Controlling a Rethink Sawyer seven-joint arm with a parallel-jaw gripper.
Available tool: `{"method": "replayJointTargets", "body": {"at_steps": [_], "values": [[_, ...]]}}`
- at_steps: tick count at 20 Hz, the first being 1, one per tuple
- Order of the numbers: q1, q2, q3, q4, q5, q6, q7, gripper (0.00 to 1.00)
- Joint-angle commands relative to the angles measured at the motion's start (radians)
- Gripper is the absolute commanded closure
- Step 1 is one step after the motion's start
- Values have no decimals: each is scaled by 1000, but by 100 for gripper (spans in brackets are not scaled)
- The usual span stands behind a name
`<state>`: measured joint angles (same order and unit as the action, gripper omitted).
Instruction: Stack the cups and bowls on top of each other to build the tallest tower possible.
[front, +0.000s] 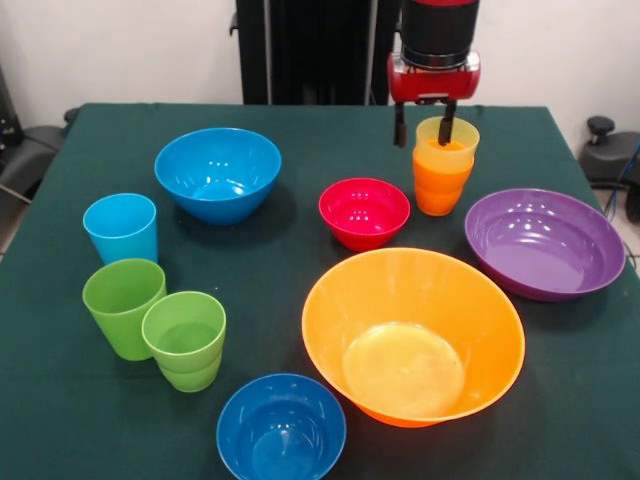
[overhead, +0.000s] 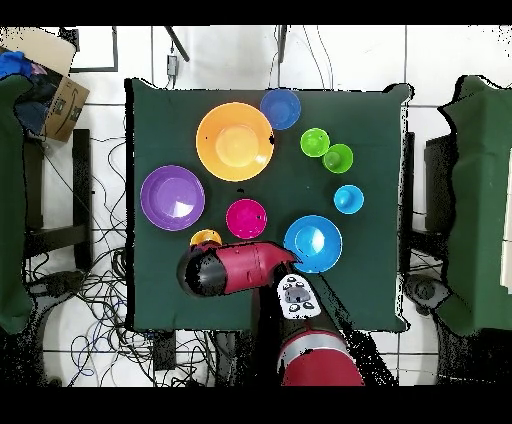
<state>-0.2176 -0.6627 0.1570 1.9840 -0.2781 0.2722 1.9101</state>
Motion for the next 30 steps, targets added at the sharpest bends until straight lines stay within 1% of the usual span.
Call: {"method": "replayJointTargets", "body": {"at_steps": [1,10,19,24,28,30], "values": [[-10,-9,77,-65,-36,-15,22,0],[-48,-94,133,-37,21,89,6,0],[-73,-177,167,-12,48,188,-6,0],[-79,-249,134,22,19,233,-29,0],[-116,-298,140,39,17,272,-64,0],[-138,-306,146,42,7,283,-83,0]]}}
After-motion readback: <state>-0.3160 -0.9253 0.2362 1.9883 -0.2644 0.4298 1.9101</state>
